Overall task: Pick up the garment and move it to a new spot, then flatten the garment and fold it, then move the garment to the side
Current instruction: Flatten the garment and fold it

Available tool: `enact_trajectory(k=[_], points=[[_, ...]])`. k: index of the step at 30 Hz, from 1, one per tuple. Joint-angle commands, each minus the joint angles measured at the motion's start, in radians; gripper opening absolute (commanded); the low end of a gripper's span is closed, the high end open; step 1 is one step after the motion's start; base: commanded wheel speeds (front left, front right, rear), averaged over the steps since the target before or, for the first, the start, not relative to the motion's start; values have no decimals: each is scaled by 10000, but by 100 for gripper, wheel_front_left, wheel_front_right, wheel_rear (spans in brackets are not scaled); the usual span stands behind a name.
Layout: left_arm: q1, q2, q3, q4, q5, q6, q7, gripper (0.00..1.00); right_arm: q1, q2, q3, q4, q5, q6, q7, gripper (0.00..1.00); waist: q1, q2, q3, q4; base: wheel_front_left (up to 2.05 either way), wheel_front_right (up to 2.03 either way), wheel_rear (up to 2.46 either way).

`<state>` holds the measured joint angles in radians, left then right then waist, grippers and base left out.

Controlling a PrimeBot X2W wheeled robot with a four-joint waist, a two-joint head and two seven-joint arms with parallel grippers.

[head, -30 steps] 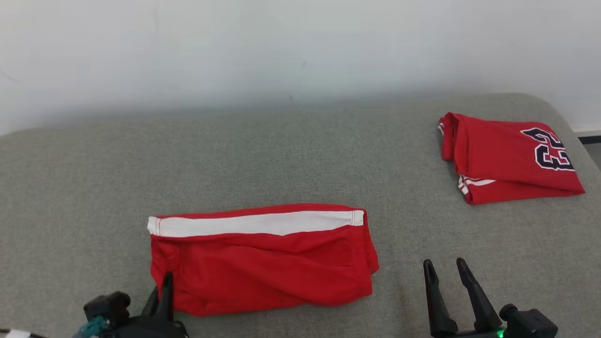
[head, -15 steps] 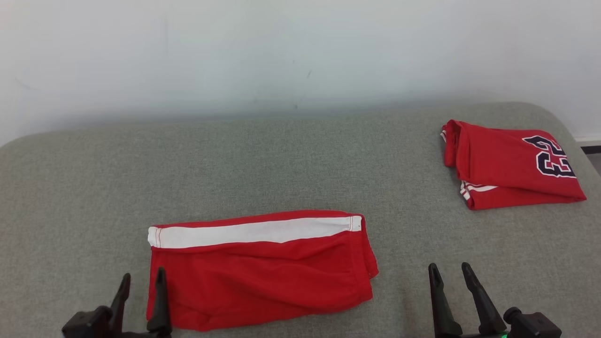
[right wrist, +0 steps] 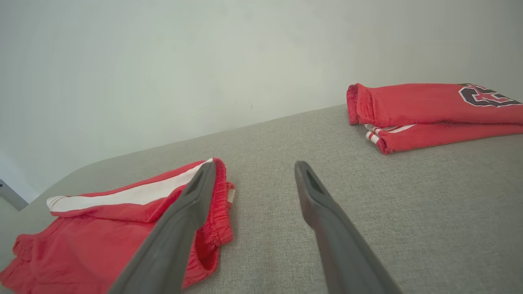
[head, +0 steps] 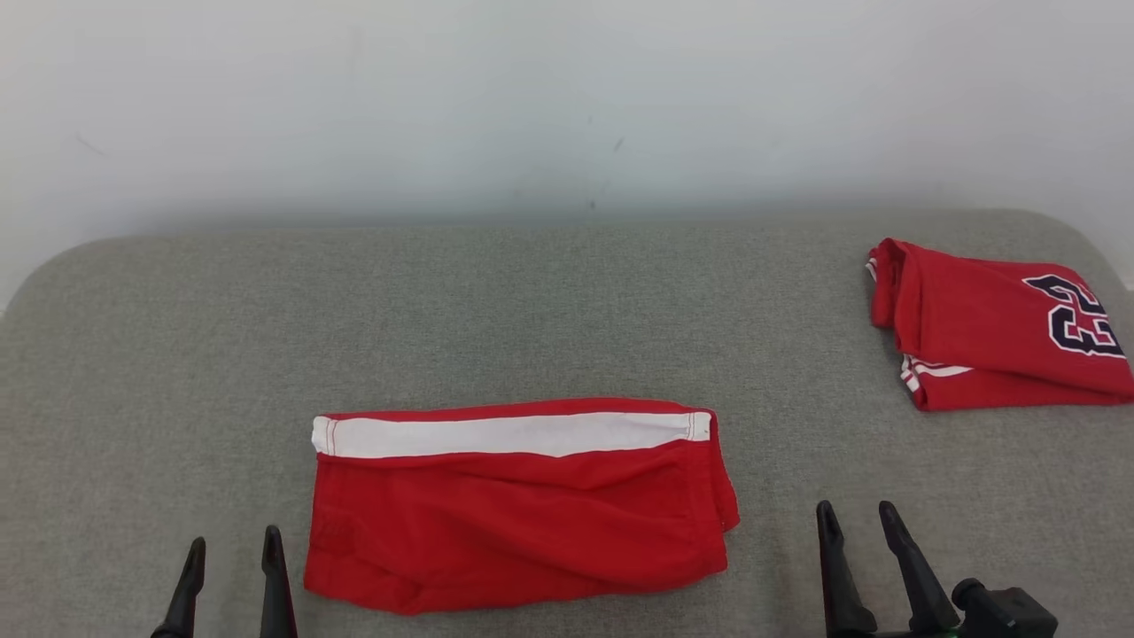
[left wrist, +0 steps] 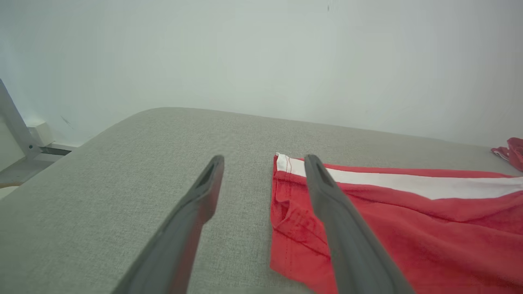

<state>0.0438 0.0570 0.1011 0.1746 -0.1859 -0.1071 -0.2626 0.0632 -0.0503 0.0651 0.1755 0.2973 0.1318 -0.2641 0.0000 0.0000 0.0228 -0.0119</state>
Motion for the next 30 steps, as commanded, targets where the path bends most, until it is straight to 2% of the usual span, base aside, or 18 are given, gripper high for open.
enact_trajectory(k=[1,10,13,21,25,29,30], points=[[121,-54,3,-77,13,-65,-24,100,-104,0,40,167,-76,-18,2,100,0,0,1,148,0,0,0],[56,-66,-312,-15,-274,19,-24,100,-1906,-2,529,2649,-321,-19,2,100,0,0,102,758,0,0,0],[-29,-68,-534,23,-293,93,-24,100,-2952,-3,669,4203,-416,-19,2,100,0,0,159,1021,0,0,0],[-102,-70,-845,198,-333,211,-24,100,-4355,0,767,6977,-206,-19,0,100,0,0,180,1406,0,0,0],[-111,-68,-877,249,-293,257,-24,100,-4872,0,1110,8303,447,-19,2,100,0,0,201,1501,0,0,0],[-146,-70,-900,318,-246,248,-24,100,-5045,2,1673,8999,1239,-19,17,100,0,0,197,1558,0,0,0],[-156,-69,-909,347,-223,244,-24,100,-5093,8,1832,9117,1390,-19,19,44,0,0,195,1569,0,0,0]])
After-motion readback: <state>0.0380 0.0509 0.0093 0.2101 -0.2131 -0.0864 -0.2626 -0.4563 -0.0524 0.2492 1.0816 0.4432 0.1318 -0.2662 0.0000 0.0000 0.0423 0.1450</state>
